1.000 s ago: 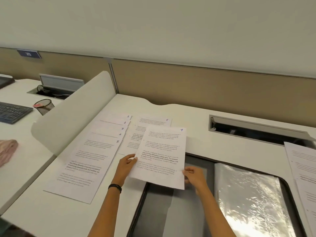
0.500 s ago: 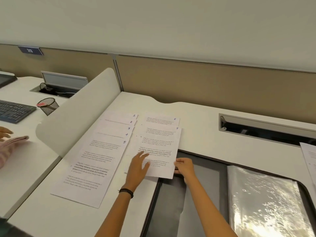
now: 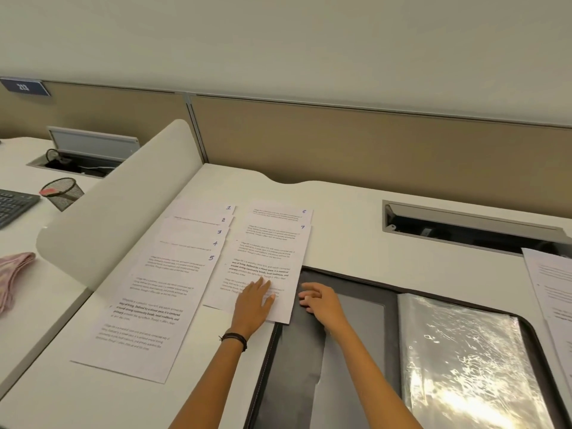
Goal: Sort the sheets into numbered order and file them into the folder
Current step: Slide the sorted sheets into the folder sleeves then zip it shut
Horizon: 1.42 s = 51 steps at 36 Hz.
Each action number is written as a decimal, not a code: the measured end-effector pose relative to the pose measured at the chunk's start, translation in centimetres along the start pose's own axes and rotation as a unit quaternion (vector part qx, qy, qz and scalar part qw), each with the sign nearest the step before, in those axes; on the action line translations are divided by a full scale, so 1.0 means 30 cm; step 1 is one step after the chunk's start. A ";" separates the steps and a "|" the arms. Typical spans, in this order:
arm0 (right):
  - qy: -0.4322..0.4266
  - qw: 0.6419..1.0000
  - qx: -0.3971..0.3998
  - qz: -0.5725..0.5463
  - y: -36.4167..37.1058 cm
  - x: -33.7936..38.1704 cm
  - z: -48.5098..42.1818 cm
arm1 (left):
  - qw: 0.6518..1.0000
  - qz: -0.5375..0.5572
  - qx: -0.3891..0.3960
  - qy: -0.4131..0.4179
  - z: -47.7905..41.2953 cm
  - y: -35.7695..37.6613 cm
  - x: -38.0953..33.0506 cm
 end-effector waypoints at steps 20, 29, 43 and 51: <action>-0.112 0.984 -0.065 0.118 -0.304 -0.098 0.183 | 0.997 0.054 -0.049 0.029 0.071 0.052 -0.187; -0.117 0.982 -0.100 0.109 -0.469 -0.132 0.274 | 0.993 0.086 -0.025 0.080 0.127 0.147 -0.389; -0.127 0.970 -0.150 0.143 -0.798 -0.207 0.443 | 0.982 0.089 0.045 0.163 0.234 0.381 -0.743; -0.136 0.956 -0.216 0.145 -0.997 -0.267 0.546 | 0.971 0.092 0.059 0.214 0.303 0.501 -0.903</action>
Point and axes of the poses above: each hand's wrist, its own z-axis away from the middle knuckle, its own y-axis out of the palm, x = y × z, the point moved 6 cm from there along -z, towards the middle knuckle, and after that the axes turned 6 degrees about -y, right-handed, at the moved point
